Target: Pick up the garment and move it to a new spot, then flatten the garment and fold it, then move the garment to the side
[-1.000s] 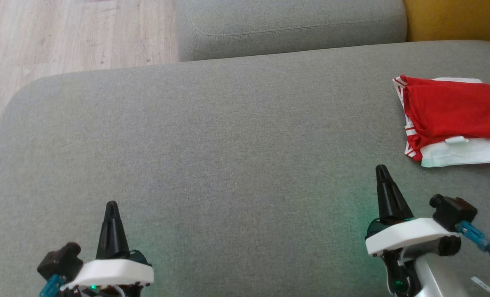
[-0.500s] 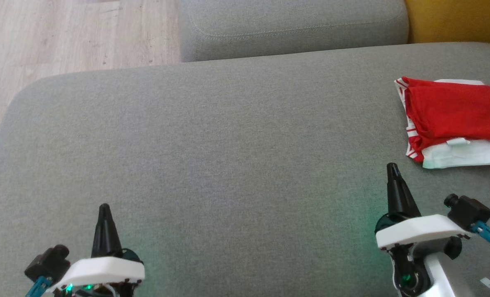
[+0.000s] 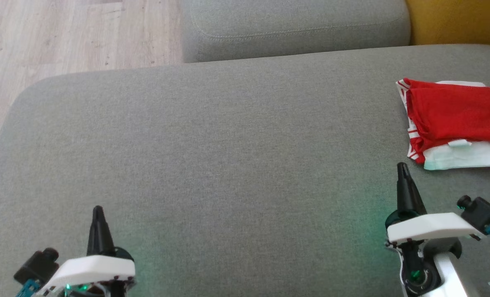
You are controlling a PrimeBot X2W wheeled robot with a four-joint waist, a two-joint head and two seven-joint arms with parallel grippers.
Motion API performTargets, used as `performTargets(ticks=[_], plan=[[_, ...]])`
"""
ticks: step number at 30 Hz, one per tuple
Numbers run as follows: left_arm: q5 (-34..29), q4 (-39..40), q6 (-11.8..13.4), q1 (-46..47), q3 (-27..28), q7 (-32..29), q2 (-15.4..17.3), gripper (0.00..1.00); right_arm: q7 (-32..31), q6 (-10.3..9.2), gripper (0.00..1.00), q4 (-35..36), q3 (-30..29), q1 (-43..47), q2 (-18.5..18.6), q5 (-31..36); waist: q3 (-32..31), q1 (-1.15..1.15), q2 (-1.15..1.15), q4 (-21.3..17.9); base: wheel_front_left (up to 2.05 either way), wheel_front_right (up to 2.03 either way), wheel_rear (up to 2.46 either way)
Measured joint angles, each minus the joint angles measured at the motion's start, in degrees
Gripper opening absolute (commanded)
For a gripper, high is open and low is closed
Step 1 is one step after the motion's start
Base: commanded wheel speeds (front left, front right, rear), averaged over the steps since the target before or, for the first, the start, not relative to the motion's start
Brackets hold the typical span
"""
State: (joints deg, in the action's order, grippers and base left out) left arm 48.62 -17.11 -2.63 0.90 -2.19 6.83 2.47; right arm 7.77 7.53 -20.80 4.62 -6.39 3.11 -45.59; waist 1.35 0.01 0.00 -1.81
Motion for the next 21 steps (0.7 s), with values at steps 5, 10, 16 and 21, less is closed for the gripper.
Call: performTargets(ticks=[5, 10, 16, 21], plan=[[2.2, 0.0, -0.5, 0.0, 0.3, -0.8, 0.0, 0.00, -0.6, 0.00, 0.00, 0.3, -0.5, 0.0, 0.0, -2.5, -0.1, 0.00, 0.00, 0.1, 0.00, 0.00, 0.00], [4.9, 0.2, -0.9, 0.0, 0.5, -1.6, 0.0, 0.00, -1.3, 0.00, 0.00, 0.6, -1.3, 0.0, 0.1, -5.5, -0.1, 0.00, 0.00, 0.2, 0.00, 0.00, 0.00], [8.2, 0.4, -1.0, 0.3, 0.8, -2.5, 0.0, 0.00, -2.3, 0.00, 0.00, 1.0, -1.8, 0.1, 0.1, -9.2, -0.2, 0.00, 0.00, 0.3, 0.00, 0.00, 0.00], [11.0, 0.4, -1.4, 0.4, 1.4, -3.3, 0.0, 0.00, -3.2, 0.00, 0.00, 1.4, -2.6, 0.1, 0.1, -12.2, -0.3, 0.00, 0.00, 0.5, 0.00, 0.00, 0.00]])
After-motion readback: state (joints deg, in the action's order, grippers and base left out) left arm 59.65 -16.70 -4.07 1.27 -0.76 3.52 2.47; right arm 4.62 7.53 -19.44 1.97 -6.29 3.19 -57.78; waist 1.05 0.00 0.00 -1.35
